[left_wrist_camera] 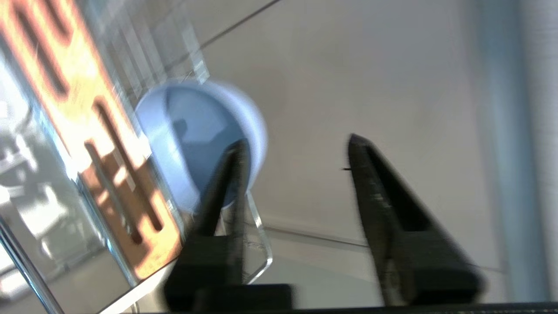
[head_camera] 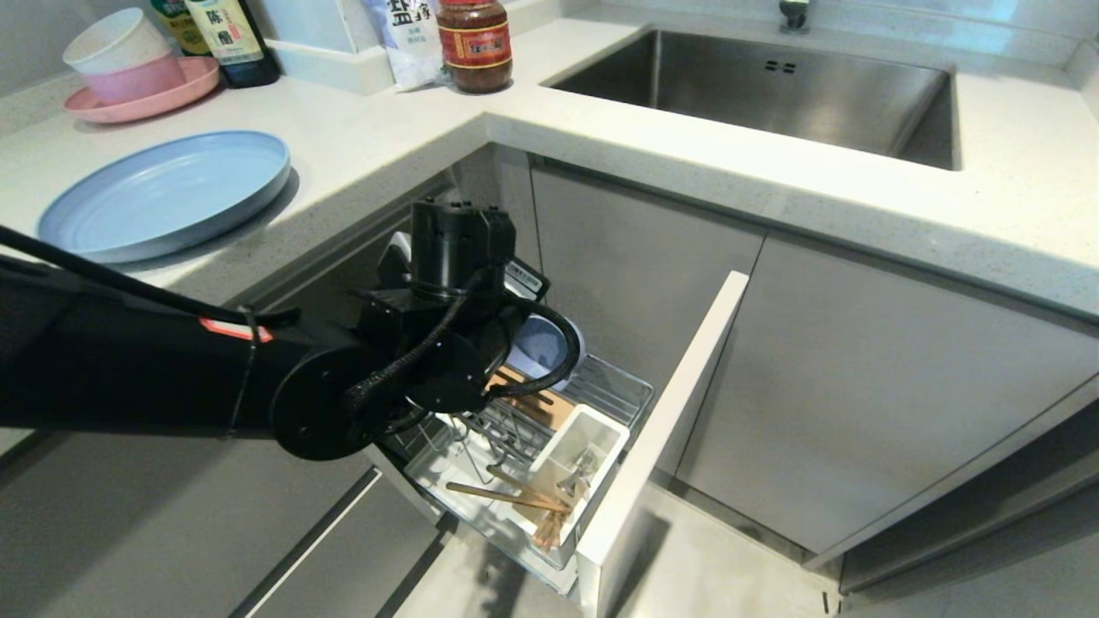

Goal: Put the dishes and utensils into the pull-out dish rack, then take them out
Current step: Pick up the plate and place it in the cupboard

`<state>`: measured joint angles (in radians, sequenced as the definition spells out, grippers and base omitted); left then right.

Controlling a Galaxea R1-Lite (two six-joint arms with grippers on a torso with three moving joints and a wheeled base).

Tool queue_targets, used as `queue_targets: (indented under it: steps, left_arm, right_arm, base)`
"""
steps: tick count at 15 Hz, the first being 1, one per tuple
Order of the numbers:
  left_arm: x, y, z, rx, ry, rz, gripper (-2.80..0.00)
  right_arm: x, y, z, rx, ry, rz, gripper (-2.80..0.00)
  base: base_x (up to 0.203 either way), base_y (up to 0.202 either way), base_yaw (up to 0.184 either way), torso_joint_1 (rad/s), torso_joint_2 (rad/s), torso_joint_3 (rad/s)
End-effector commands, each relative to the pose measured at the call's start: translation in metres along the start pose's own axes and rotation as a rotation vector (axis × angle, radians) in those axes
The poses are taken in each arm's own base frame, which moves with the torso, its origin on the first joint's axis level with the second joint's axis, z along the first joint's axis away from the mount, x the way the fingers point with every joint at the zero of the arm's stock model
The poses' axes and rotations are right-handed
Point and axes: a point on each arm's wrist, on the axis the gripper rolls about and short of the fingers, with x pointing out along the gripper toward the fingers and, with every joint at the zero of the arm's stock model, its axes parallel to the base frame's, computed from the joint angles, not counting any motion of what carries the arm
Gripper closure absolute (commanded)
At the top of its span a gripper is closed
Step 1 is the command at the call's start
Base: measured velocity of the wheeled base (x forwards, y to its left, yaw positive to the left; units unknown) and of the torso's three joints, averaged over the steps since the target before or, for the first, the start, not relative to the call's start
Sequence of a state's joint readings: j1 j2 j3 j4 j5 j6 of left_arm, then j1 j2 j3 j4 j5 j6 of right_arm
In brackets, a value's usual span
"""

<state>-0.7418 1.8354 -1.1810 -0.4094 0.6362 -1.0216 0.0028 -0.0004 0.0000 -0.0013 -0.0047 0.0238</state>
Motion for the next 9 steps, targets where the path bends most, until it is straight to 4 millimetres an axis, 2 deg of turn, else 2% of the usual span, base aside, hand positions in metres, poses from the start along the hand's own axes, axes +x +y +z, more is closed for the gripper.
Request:
queue_targets:
  steps: [1,3,6,9]
  left_arm:
    - [-0.02,-0.021,0.024,0.029,-0.092,-0.043,0.0]
    - [-0.036,-0.04,0.047,0.051,-0.172,-0.074,0.0]
    - [-0.063,-0.058,0.079,0.111,-0.222,-0.126,0.0]
    - [-0.094,-0.06,0.108,0.28,-0.192,-0.099,0.0]
  right_arm:
    - [0.0,0.0,0.0,0.0,-0.003,0.0,0.0]
    - [0.0,0.0,0.0,0.001,-0.003,0.0,0.0]
    - [0.0,0.0,0.0,-0.001,-0.003,0.0,0.0]
    - [0.0,0.0,0.0,-0.001,-0.003,0.0,0.0]
  base:
    - [0.0,0.0,0.0,0.0,0.0,0.0]
    - [0.0,0.0,0.0,0.0,0.0,0.0]
    - [0.0,0.0,0.0,0.0,0.0,0.0]
    - [0.0,0.0,0.0,0.0,0.0,0.0]
